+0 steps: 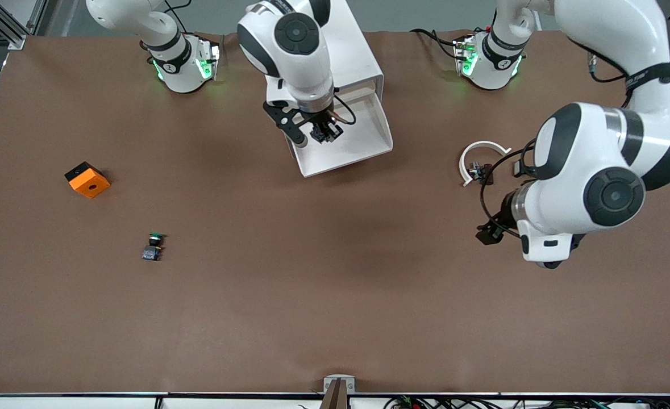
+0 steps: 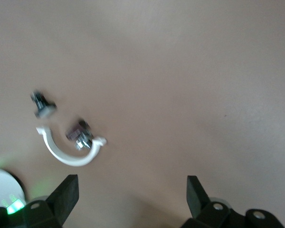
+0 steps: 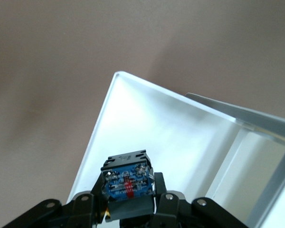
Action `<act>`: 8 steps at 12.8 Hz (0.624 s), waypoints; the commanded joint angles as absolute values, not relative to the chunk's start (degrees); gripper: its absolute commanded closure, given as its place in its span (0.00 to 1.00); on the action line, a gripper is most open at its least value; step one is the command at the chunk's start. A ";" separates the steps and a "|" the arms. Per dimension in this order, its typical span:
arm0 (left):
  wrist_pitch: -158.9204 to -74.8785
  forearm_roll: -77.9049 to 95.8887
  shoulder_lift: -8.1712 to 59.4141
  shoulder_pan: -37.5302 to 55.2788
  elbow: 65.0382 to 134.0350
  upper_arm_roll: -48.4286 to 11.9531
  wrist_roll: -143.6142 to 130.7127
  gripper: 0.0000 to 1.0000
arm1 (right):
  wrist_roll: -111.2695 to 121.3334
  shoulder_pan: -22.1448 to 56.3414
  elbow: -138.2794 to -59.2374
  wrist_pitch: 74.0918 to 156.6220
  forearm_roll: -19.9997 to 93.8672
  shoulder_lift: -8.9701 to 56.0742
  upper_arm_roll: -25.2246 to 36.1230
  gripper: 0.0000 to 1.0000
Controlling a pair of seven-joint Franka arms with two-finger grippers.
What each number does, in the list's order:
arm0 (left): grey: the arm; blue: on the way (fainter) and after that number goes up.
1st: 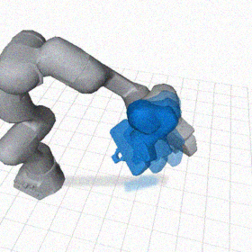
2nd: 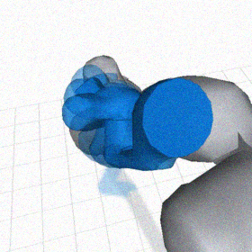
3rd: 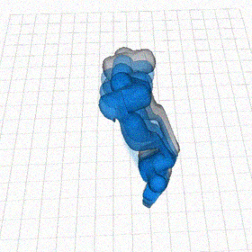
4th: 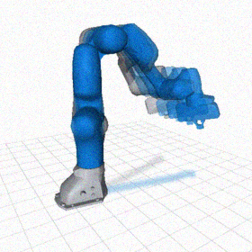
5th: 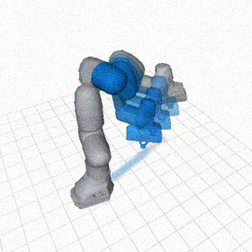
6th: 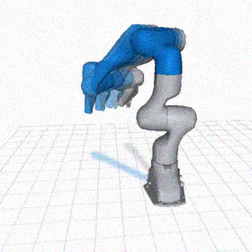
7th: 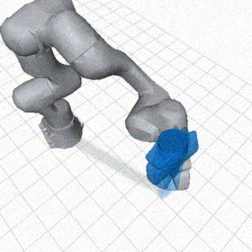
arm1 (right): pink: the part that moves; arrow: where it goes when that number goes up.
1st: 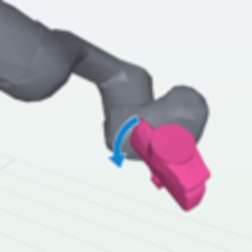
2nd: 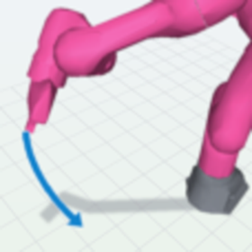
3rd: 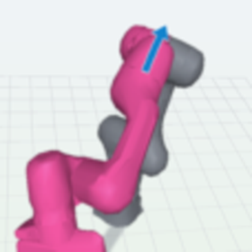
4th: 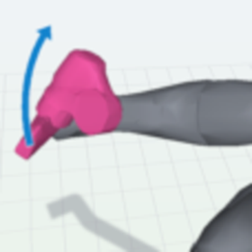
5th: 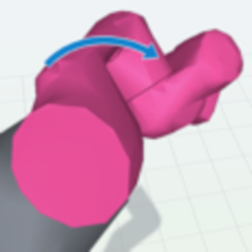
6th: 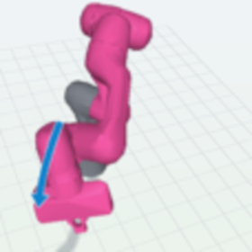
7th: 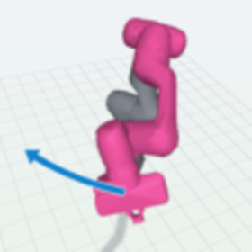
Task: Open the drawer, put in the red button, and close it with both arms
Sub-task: 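Carry the red button into the open drawer and open the right gripper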
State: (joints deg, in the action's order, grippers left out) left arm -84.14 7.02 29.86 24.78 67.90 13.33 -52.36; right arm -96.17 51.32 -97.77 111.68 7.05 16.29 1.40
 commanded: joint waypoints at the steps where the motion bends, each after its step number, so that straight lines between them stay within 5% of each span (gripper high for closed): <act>1: -84.20 4.57 27.16 24.87 69.43 13.62 -42.39 0.00 | -97.99 53.25 -97.12 111.97 4.66 18.71 2.20 1.00; 5: -85.52 4.57 24.35 22.94 70.93 13.54 -32.01 0.00 | -99.67 54.67 -97.03 114.96 4.22 22.14 2.20 1.00; 6: -85.52 4.57 24.17 22.68 70.93 13.54 -30.69 0.00 | -99.49 54.58 -97.03 115.05 4.31 22.24 2.20 0.92; 8: -85.52 4.57 23.64 22.24 70.93 13.45 -28.14 0.00 | -99.67 54.75 -96.94 114.96 4.22 22.67 2.20 0.00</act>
